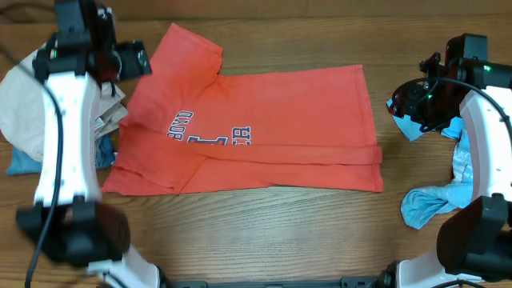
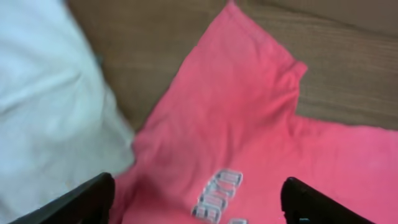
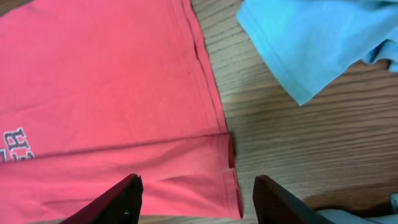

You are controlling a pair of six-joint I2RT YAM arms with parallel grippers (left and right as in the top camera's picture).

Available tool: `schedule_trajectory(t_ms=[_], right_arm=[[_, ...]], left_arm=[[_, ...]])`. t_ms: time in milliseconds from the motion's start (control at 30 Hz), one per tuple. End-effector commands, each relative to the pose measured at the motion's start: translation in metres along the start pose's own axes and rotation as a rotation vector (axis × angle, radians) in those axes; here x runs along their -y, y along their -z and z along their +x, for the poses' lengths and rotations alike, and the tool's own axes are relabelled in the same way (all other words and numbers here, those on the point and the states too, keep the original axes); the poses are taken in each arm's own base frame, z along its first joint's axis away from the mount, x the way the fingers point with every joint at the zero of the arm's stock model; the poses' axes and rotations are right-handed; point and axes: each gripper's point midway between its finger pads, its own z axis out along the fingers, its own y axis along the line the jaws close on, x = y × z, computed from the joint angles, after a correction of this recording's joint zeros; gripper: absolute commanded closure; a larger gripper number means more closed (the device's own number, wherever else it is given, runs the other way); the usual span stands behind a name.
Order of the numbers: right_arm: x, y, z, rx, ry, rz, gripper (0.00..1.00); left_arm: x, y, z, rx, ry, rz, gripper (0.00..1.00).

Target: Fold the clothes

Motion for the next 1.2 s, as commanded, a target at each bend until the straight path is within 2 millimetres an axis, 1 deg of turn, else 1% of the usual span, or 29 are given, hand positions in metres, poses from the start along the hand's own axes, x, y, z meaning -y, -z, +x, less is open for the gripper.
schedule_trajectory(t_ms=[0, 100, 267, 333, 433, 533, 600, 733, 800, 867, 900, 1067, 1100, 1133, 1167], right_arm=[[-0.004, 0.007, -0.002, 0.017, 0.020, -0.025, 0.39], [-0.004, 0.007, -0.001, 0.010, 0.019, -0.025, 0.39], [-0.003, 0.007, 0.003, -0.005, 0.015, -0.023, 0.39], [-0.004, 0.007, 0.004, -0.006, 0.015, -0.023, 0.39], [-0.004, 0.007, 0.004, -0.008, 0.014, -0.023, 0.39], [-0.004, 0.007, 0.004, -0.008, 0.014, -0.023, 0.39], [-0.004, 0.007, 0.004, -0.007, 0.014, -0.023, 0.39], [-0.004, 0.007, 0.004, -0.008, 0.014, -0.023, 0.39], [-0.004, 0.007, 0.004, -0.007, 0.014, -0.027, 0.39], [-0.004, 0.007, 0.002, 0.000, 0.016, -0.027, 0.39], [-0.004, 0.007, 0.001, 0.003, 0.017, -0.028, 0.39], [-0.005, 0.007, -0.001, 0.013, 0.015, -0.033, 0.39], [-0.005, 0.007, -0.001, 0.010, 0.014, -0.032, 0.39], [-0.005, 0.007, 0.001, 0.006, 0.014, -0.032, 0.39], [-0.005, 0.007, 0.002, 0.001, 0.013, -0.031, 0.39]], left_arm=[[0.010, -0.050, -0.011, -0.059, -0.072, 0.060, 0.08], [0.011, -0.090, -0.017, -0.095, -0.087, 0.083, 0.06], [0.008, -0.160, -0.014, -0.129, -0.105, 0.096, 0.03], [0.007, -0.183, -0.013, -0.119, -0.107, 0.098, 0.03], [0.005, -0.208, -0.018, -0.077, -0.112, 0.100, 0.04], [0.005, -0.222, -0.025, -0.030, -0.118, 0.102, 0.05], [0.004, -0.233, -0.025, -0.017, -0.117, 0.101, 0.06], [0.001, -0.254, -0.011, -0.044, -0.108, 0.102, 0.07], [0.001, -0.263, -0.002, -0.066, -0.104, 0.102, 0.11], [0.003, -0.265, 0.003, -0.083, -0.105, 0.106, 0.19], [0.005, -0.264, 0.006, -0.092, -0.108, 0.107, 0.21], [0.009, -0.265, 0.014, -0.119, -0.121, 0.110, 0.27], [0.009, -0.266, 0.015, -0.123, -0.119, 0.110, 0.31], [0.009, -0.266, 0.017, -0.130, -0.118, 0.110, 0.39], [0.010, -0.266, 0.020, -0.141, -0.117, 0.113, 0.57]])
